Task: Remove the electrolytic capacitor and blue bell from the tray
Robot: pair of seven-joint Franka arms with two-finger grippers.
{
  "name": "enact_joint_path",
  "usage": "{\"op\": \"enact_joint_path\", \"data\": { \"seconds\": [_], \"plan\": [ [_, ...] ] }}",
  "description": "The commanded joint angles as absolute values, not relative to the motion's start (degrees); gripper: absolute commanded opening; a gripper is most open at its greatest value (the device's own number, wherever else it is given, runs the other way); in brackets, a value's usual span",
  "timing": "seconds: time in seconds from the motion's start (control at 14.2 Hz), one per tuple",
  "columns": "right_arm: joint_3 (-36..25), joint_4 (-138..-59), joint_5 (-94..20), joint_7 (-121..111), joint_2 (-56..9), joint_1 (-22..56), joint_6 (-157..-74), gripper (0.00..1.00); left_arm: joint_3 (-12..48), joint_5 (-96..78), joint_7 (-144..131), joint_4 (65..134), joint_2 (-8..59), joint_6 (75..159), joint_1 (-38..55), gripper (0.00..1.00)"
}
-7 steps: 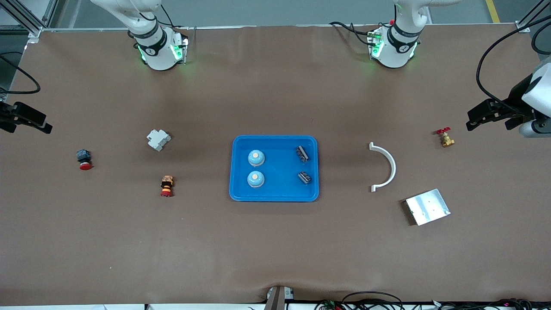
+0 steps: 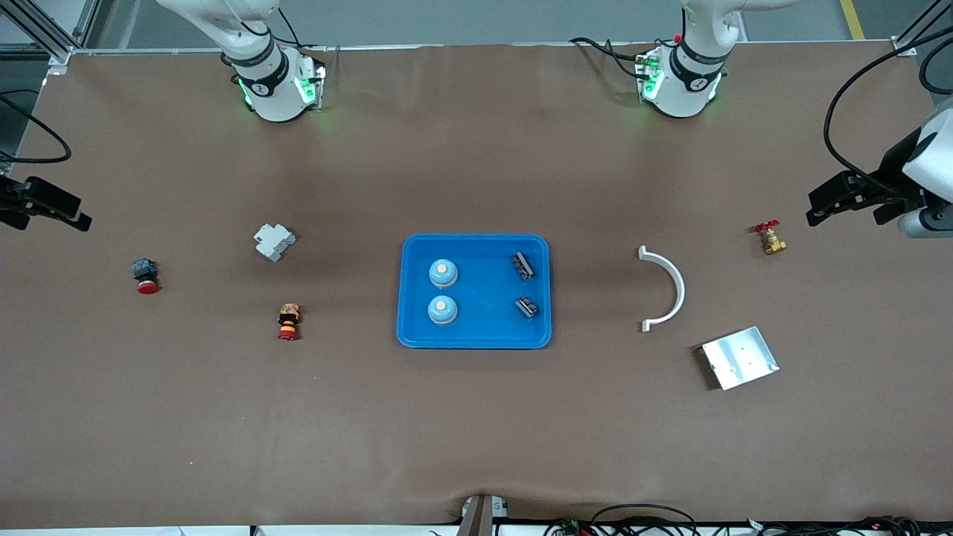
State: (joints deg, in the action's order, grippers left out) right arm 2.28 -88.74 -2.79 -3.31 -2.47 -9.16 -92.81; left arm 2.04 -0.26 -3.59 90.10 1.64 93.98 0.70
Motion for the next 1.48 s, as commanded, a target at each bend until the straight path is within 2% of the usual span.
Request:
{"op": "enact_joint_path", "data": {
  "seconds": [0.0, 0.14, 0.99, 1.13, 1.41],
  "plan": [
    [2.99, -89.47, -0.28, -3.78, -1.67, -9.76, -93.86, 1.0, 2.2, -1.05, -4.13, 90.88, 0.79, 93.87, 0.18, 1.0],
    [3.51, -89.47, 2.45, -3.69, -1.67, -9.14, -94.3, 1.0, 2.11, -1.05, -4.13, 90.88, 1.14, 93.87, 0.18, 1.0],
    [3.52, -90.17, 1.41, -3.08, -1.58, -8.96, -94.57, 1.0, 2.11, -2.28, -7.01, 90.97, 4.31, 90.09, -0.26, 1.0],
    [3.52, -90.26, 1.41, -2.99, -1.58, -8.96, -94.48, 1.0, 2.2, -2.29, -10.27, 90.97, 4.83, 86.42, 0.0, 1.0],
    [3.52, -90.35, 1.32, -2.99, -1.58, -9.05, -94.66, 1.0, 3.16, -3.96, -13.08, 91.05, 7.03, 84.99, 1.31, 1.0]
  ]
}}
